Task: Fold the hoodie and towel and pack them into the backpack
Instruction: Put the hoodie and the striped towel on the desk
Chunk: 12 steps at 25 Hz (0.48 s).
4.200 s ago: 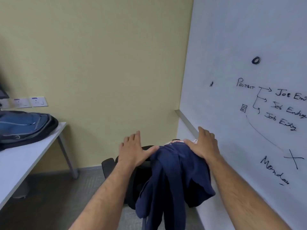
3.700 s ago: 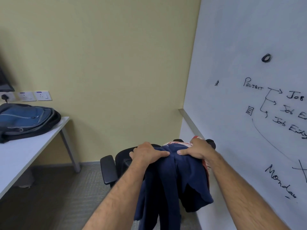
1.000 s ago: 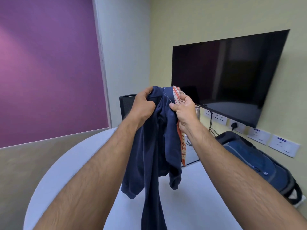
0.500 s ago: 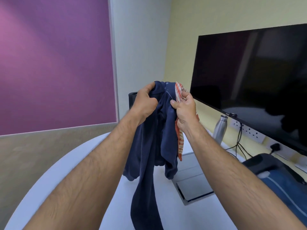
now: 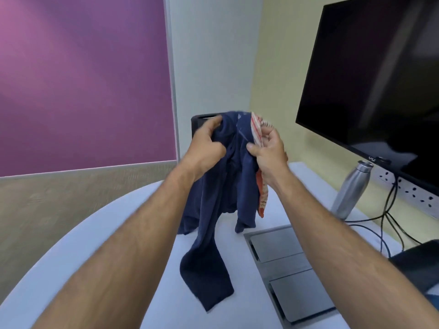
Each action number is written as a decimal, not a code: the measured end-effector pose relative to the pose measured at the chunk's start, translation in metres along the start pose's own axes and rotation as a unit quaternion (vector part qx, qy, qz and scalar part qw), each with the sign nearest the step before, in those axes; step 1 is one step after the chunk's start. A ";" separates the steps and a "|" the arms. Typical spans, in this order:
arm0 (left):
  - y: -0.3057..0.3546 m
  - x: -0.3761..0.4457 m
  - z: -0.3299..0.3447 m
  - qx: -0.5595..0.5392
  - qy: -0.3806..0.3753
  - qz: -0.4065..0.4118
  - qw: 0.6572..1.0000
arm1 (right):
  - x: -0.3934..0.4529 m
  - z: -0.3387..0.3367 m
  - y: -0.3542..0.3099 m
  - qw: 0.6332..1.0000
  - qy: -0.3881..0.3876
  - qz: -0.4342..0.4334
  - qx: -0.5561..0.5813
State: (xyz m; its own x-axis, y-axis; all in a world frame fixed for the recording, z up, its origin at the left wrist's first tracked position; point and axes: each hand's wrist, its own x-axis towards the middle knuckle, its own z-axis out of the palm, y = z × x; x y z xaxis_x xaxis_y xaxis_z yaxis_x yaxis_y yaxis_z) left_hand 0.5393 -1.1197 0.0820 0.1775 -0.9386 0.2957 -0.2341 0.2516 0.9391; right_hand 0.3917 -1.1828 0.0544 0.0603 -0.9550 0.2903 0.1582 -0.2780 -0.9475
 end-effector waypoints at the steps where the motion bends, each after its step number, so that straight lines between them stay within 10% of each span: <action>1: -0.028 -0.006 0.004 0.012 -0.013 -0.030 0.999 | -0.006 -0.005 0.024 0.999 -0.005 0.020 -0.046; 5: -0.141 -0.053 0.021 0.156 -0.118 -0.152 0.969 | -0.045 -0.032 0.132 0.944 -0.047 0.143 -0.293; 9: -0.224 -0.126 0.039 0.514 -0.207 -0.172 0.814 | -0.111 -0.059 0.210 0.850 -0.155 0.197 -0.463; 12: -0.252 -0.159 0.039 0.588 -0.230 -0.209 0.747 | -0.147 -0.064 0.228 0.823 -0.187 0.202 -0.497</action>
State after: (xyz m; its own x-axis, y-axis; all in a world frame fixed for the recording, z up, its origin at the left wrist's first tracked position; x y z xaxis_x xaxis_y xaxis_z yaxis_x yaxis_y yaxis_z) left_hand 0.5329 -1.0427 -0.2087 0.1860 -0.9269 -0.3261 -0.9757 -0.2133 0.0498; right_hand 0.3560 -1.1121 -0.2129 0.2377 -0.9437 -0.2302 -0.8226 -0.0695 -0.5644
